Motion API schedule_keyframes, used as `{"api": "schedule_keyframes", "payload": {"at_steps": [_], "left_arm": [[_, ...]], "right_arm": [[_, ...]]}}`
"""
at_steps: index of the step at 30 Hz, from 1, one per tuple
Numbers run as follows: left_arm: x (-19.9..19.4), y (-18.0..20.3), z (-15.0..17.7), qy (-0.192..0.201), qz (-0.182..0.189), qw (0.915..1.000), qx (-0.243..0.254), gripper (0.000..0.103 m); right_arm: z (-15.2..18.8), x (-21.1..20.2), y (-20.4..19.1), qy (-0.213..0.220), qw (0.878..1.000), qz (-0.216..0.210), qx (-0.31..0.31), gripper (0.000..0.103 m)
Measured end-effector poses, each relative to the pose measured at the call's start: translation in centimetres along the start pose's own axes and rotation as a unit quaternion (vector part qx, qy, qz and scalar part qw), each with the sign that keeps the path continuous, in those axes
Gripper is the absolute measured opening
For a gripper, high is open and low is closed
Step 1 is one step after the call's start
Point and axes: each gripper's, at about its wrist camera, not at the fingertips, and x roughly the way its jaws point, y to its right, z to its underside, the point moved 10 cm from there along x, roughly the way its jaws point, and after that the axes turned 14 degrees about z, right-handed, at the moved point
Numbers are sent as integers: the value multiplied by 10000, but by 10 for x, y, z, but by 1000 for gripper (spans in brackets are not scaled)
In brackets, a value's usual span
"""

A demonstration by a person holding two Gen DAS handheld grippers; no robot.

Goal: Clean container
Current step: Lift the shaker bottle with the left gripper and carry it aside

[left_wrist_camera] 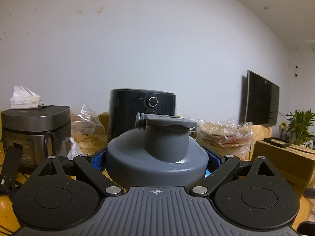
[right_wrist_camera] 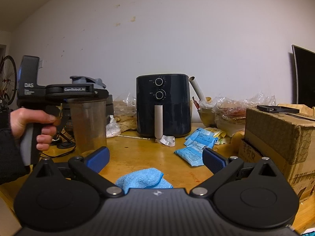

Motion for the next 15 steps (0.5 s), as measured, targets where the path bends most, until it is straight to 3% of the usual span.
{"api": "schedule_keyframes", "payload": {"at_steps": [15], "left_arm": [[-35, 23, -6, -179, -142, 9997, 81, 96]], "right_arm": [[0, 28, 1, 59, 9999, -16, -81, 103]]}}
